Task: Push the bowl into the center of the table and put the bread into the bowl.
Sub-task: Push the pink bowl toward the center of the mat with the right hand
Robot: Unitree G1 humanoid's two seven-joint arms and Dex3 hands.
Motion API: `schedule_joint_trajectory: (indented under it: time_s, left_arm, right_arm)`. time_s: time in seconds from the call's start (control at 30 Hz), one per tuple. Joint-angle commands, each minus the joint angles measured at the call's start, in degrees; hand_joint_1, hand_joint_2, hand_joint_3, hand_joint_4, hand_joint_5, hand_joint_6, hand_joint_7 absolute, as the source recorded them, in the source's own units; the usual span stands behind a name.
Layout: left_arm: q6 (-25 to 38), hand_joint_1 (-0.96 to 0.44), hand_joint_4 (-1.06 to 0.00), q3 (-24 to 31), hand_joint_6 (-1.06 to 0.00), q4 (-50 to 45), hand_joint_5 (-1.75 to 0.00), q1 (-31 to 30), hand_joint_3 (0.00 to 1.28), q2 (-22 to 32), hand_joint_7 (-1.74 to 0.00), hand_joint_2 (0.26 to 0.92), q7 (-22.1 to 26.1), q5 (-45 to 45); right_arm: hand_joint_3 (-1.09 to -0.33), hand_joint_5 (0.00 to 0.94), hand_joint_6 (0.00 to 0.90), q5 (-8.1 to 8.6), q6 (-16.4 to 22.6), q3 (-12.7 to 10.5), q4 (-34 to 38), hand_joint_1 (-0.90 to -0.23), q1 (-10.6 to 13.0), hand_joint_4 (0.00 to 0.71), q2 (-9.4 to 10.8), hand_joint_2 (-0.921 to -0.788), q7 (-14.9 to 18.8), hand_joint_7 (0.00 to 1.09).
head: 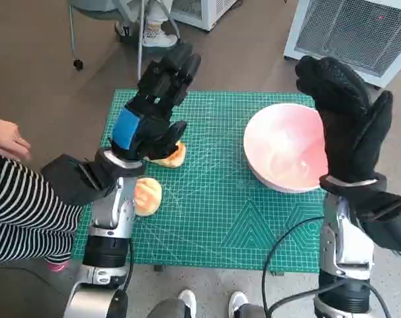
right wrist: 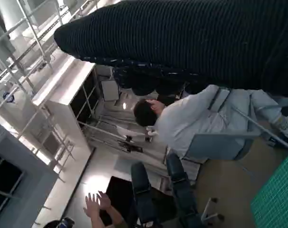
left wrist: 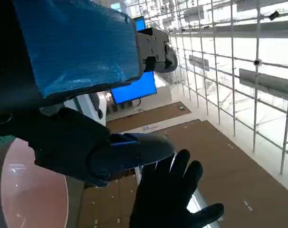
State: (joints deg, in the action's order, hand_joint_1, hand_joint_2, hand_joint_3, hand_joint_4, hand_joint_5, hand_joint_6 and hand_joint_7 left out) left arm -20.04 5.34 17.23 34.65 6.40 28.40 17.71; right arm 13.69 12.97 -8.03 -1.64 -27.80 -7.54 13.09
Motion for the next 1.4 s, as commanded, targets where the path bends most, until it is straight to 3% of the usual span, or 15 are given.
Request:
schedule_joint_trajectory:
  time_s: [0.03,0.83,1.4]
  left_arm:
    - [0.3,-0.69,-0.05,-0.4,0.00,0.0,-0.04,0.9,0.56,0.3,-0.39,0.921,-0.1,-0.7]
    - [0.2,-0.69,-0.06,-0.3,0.00,0.0,-0.04,0.7,0.56,0.5,-0.39,0.921,-0.1,-0.7]
    - [-0.5,-0.70,-0.05,0.1,0.00,0.9,-0.03,0.7,0.56,0.5,-0.39,0.921,0.6,-0.1]
  right_arm:
    - [-0.716,0.000,0.169,0.19,-0.9,0.0,0.0,-0.714,1.9,0.207,0.2,-0.921,-0.5,0.35]
    - [-0.716,0.000,0.154,-0.10,-0.7,0.7,1.2,-0.700,1.8,0.202,0.4,-0.921,-0.1,0.34]
    - [-0.720,0.000,0.134,0.99,-0.7,0.9,1.3,-0.698,1.8,0.176,0.1,-0.921,1.3,0.33]
